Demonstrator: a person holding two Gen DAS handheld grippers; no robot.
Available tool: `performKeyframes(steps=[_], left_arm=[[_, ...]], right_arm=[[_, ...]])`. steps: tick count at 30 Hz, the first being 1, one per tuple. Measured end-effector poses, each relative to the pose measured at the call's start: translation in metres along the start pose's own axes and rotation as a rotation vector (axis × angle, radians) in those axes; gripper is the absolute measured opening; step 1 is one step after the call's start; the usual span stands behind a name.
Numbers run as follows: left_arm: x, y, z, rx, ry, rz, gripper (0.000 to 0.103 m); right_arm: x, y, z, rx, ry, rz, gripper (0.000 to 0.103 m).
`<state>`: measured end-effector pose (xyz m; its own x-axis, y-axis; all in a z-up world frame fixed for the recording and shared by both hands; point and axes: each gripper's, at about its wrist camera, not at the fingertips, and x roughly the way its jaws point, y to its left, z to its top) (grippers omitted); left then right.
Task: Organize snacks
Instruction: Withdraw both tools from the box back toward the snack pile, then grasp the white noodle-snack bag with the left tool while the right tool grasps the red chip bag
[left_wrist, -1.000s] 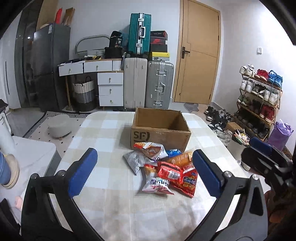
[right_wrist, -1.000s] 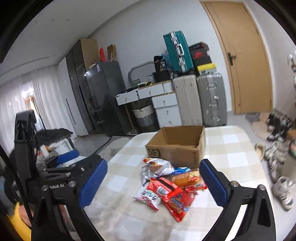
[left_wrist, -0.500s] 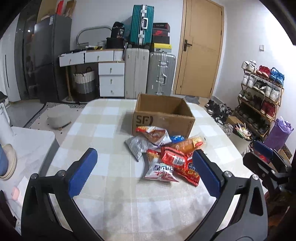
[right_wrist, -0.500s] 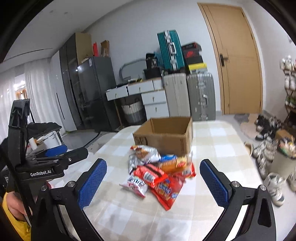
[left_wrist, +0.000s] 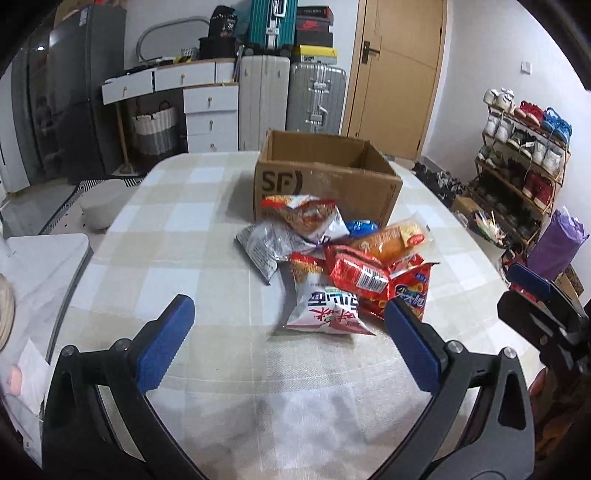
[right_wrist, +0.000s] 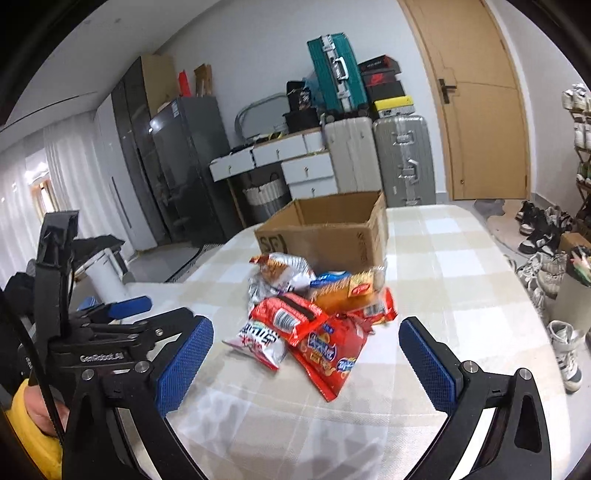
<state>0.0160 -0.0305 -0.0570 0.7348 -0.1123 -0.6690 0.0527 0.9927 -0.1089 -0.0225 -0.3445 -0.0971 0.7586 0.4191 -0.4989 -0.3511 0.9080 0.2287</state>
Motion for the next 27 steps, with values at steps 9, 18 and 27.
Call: performKeyframes(steps=[9,18,27], left_arm=[[0.051,-0.007,-0.006,0.018,0.087,-0.006,0.102],[0.102,-0.02,-0.002,0.046,0.179,-0.03,0.102],[0.141,-0.02,0.001,0.03,0.22,-0.039,0.102]], right_arm=[[0.03,-0.014,-0.006,0.029,0.07,0.023,0.102],[0.049,-0.025,-0.014,0.053,0.126,0.042,0.102],[0.068,-0.033,-0.016,0.066,0.171,0.044,0.102]])
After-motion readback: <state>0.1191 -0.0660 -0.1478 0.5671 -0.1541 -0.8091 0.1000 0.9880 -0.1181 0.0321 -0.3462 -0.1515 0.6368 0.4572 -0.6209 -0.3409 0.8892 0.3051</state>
